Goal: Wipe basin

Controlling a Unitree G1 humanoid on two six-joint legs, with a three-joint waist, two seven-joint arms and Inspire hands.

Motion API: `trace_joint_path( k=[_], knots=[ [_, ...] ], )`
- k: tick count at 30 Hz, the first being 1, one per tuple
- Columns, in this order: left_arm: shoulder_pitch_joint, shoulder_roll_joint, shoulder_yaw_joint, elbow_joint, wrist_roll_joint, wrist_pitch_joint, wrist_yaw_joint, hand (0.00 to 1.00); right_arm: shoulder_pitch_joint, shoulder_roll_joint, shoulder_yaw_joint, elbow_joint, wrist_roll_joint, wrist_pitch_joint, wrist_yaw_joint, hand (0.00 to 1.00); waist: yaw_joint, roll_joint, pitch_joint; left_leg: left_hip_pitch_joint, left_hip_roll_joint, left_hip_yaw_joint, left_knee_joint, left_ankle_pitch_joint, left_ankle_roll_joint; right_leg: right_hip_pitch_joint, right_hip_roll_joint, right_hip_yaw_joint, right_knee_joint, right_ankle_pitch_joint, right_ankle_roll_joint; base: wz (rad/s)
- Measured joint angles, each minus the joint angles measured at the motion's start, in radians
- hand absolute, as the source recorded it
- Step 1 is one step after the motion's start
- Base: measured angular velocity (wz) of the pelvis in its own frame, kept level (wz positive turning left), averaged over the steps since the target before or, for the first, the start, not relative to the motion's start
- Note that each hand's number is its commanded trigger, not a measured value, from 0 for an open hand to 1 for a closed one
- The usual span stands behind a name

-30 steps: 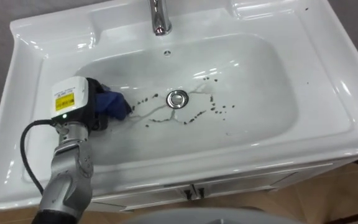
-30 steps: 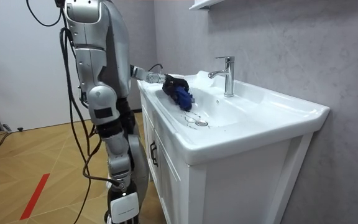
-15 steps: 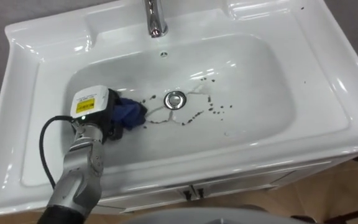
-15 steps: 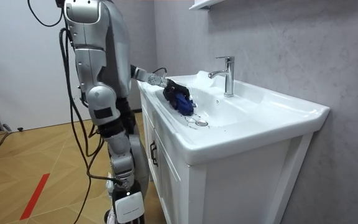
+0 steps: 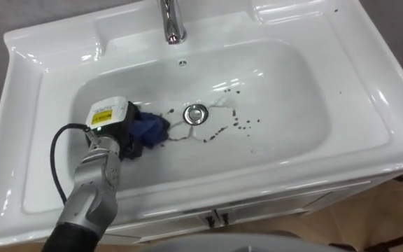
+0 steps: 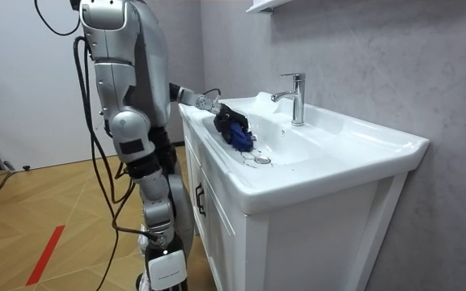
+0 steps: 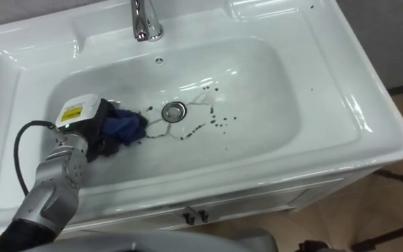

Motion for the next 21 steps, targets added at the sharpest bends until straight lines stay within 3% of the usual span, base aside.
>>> trace_joint_path(
  k=[6,10,21],
  knots=[
    [-0.057,-0.008,-0.005,0.094,-0.071,-0.025,0.0,1.0,0.004,0.003,-0.001,0.003,0.0,-0.009,-0.021,0.0,-0.002,-0.002,0.0001,0.012,0.0,-0.001,0.001,0.0,0.0,0.004,0.003,0.019,-0.001,0.0,0.0,-0.06],
    [-0.103,-0.034,-0.011,0.167,-0.09,-0.038,0.0,1.0,0.01,0.004,-0.003,0.002,-0.004,-0.006,-0.014,0.0,-0.004,-0.004,0.0,0.031,-0.002,0.0,0.0,0.0,0.0,0.01,0.004,0.033,-0.002,-0.002,0.003,-0.05],
    [-0.134,-0.047,-0.026,0.213,-0.161,-0.041,0.0,1.0,0.016,0.008,-0.003,0.002,-0.007,0.013,0.009,0.0,-0.037,-0.017,-0.0036,0.045,-0.002,0.001,-0.005,0.0,0.0,0.023,0.011,0.04,0.001,-0.001,0.003,0.0]
  ],
)
